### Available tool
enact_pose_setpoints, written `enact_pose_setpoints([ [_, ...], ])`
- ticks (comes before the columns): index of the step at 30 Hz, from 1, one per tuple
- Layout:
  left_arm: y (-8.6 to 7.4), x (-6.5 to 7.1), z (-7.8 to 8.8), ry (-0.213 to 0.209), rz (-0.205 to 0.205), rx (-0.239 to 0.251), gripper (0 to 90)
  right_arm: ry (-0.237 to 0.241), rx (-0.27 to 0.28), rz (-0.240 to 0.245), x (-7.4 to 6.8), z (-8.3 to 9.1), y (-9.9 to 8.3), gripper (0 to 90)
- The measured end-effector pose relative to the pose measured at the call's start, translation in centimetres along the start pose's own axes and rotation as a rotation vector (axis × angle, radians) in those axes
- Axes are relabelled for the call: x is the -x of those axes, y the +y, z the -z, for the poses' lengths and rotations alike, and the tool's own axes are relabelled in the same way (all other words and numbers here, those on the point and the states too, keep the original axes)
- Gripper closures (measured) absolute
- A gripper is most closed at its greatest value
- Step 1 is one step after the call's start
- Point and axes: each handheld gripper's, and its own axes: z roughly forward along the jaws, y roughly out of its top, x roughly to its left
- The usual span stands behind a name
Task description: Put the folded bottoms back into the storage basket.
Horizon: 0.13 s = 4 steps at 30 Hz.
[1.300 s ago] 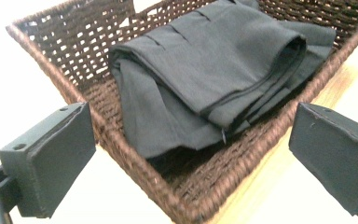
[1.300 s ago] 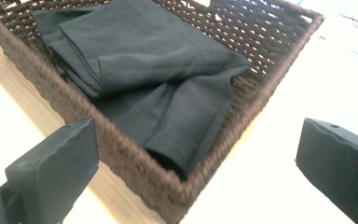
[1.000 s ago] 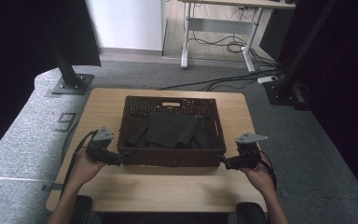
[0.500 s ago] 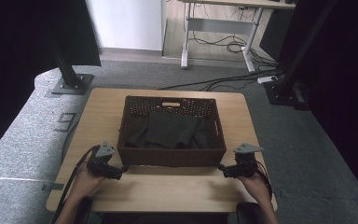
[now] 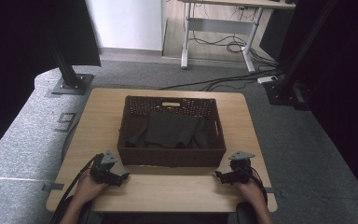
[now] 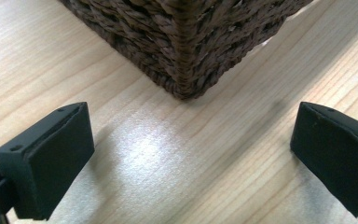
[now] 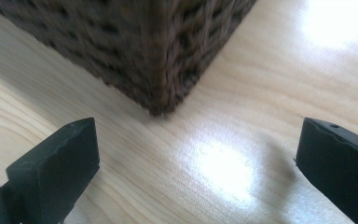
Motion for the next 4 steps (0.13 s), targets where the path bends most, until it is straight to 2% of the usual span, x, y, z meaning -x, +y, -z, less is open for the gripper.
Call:
enact_pose_setpoints([
  [1, 0.00, -0.05, -0.01, 0.000, 0.003, -0.001, 0.0, 0.000, -0.010, 0.006, -0.05, -0.23, -0.18, 0.0],
  [2, 0.00, -0.14, -0.05, -0.009, 0.015, -0.005, 0.0, 0.013, 0.002, -0.005, -0.03, -0.36, -0.34, 0.0],
  [4, 0.02, -0.30, -0.10, -0.017, 0.030, -0.012, 0.0, 0.010, 0.020, -0.004, -0.03, -0.41, -0.51, 0.0],
])
